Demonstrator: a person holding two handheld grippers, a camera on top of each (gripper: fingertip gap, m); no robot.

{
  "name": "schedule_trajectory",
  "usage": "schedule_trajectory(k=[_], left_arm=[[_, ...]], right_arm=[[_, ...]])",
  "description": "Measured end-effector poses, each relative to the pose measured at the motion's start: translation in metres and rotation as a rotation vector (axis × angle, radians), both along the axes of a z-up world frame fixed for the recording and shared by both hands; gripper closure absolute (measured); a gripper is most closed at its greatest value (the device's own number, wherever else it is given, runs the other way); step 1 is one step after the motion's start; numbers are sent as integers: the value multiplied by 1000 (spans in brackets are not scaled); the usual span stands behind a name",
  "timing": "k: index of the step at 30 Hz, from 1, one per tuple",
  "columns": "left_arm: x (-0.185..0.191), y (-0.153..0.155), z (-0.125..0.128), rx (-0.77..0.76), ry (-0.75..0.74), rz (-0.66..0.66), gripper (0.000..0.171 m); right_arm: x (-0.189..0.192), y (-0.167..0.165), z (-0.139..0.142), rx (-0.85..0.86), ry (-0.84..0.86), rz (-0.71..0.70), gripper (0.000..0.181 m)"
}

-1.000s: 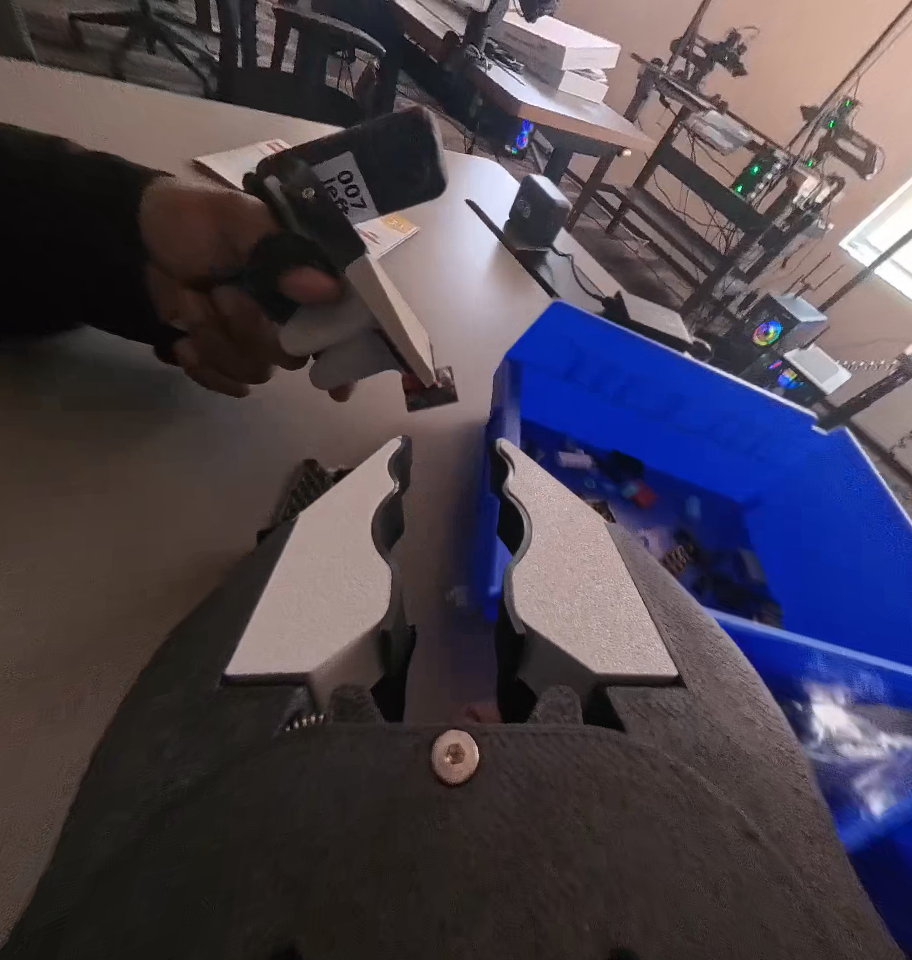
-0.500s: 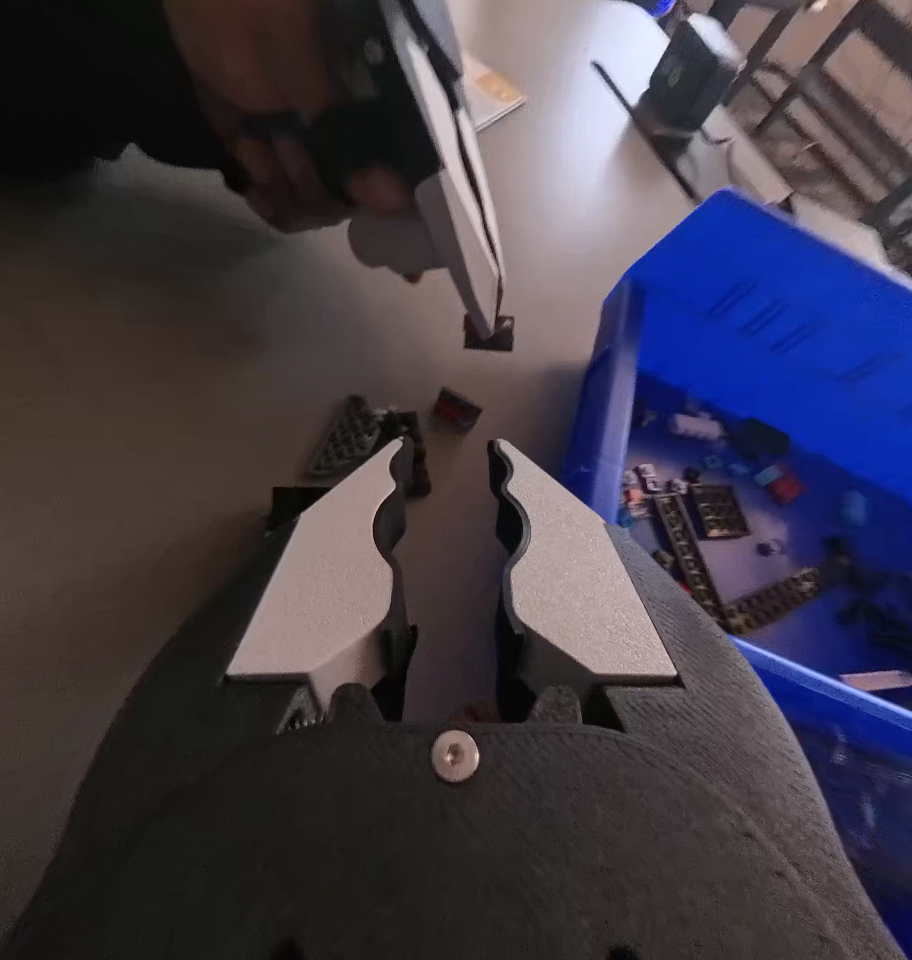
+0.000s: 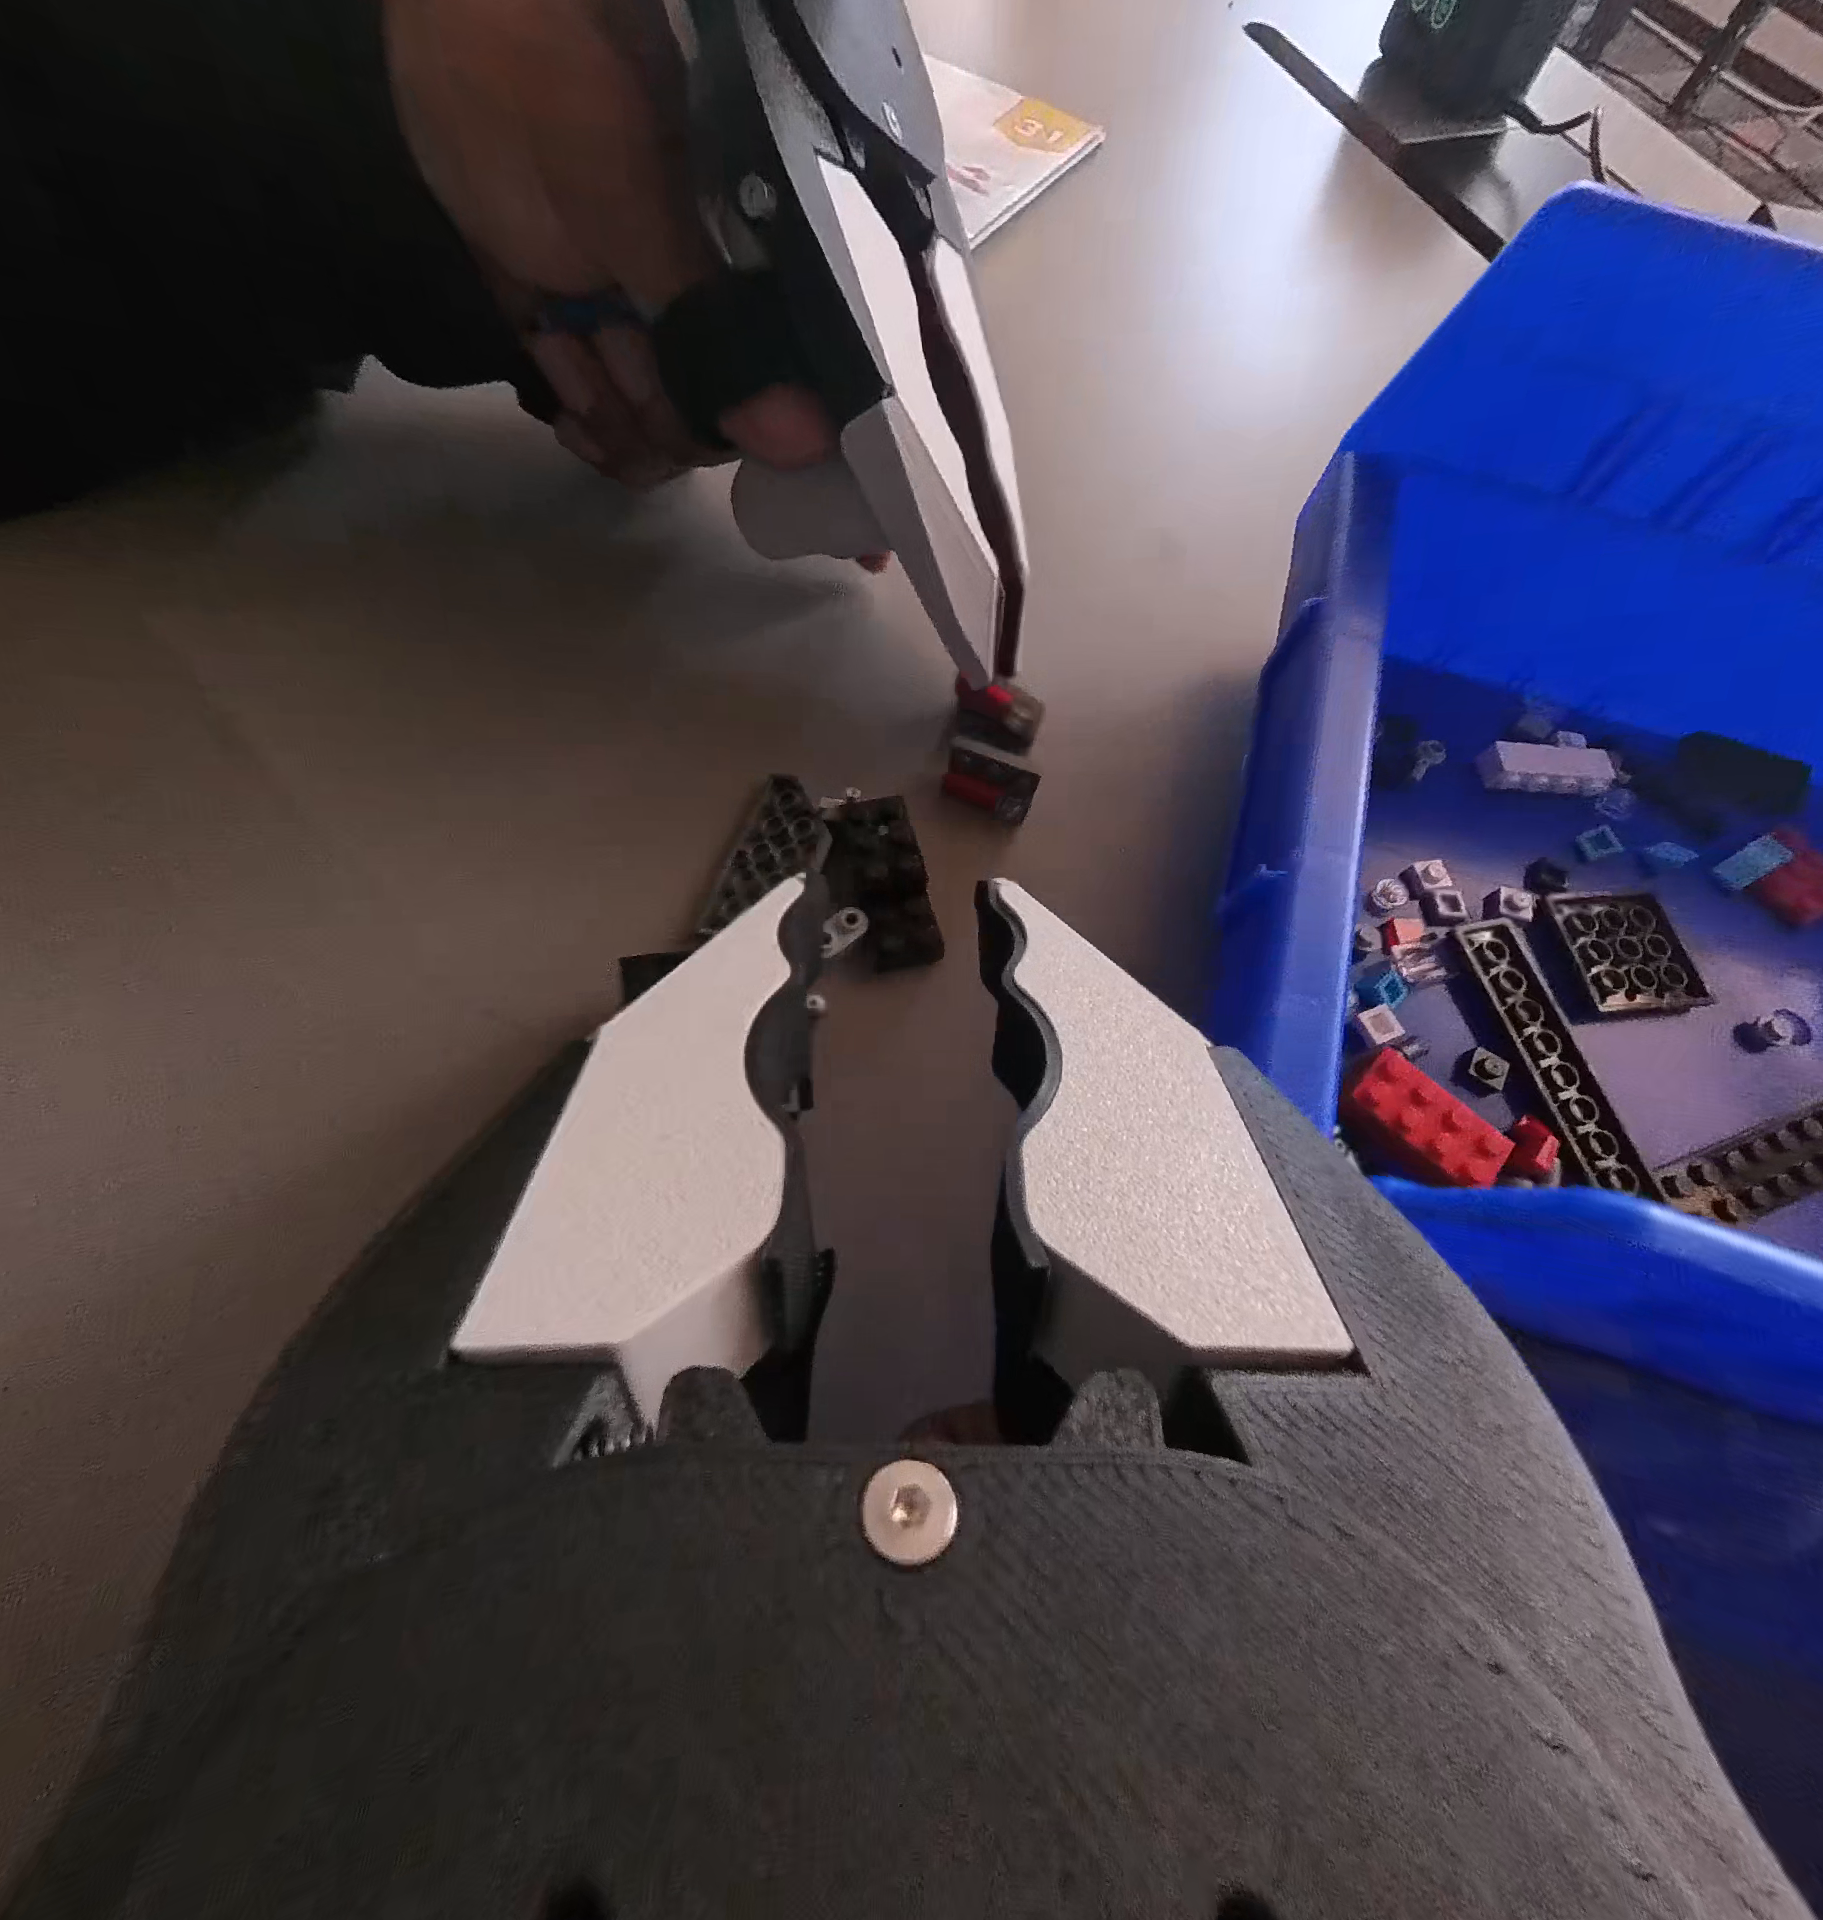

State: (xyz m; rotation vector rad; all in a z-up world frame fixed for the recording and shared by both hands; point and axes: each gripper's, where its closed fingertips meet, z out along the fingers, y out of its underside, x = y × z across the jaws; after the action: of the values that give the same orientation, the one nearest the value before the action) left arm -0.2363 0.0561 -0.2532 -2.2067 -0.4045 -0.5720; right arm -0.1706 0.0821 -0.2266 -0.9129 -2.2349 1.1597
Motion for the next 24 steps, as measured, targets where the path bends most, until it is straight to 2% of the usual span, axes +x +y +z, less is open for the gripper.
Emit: schedule_trajectory(k=[3,6,12,19,24], left_arm=[[-4,1,4,15,44,5,149],[-4,4,22,94,81,-10,142],[20,9,49,248,54,-125,133],[38,15,60,354,17,-196,125],[49,16,55,345,53,-256,125]], right_arm=[[14,-3,5,-45,6,17,149],[31,-2,2,-82,-21,25,142],[42,-5,-11,-54,-52,40,132],[41,-5,-10,-40,-54,51,130],[41,-7,-10,-64,-65,68,126]])
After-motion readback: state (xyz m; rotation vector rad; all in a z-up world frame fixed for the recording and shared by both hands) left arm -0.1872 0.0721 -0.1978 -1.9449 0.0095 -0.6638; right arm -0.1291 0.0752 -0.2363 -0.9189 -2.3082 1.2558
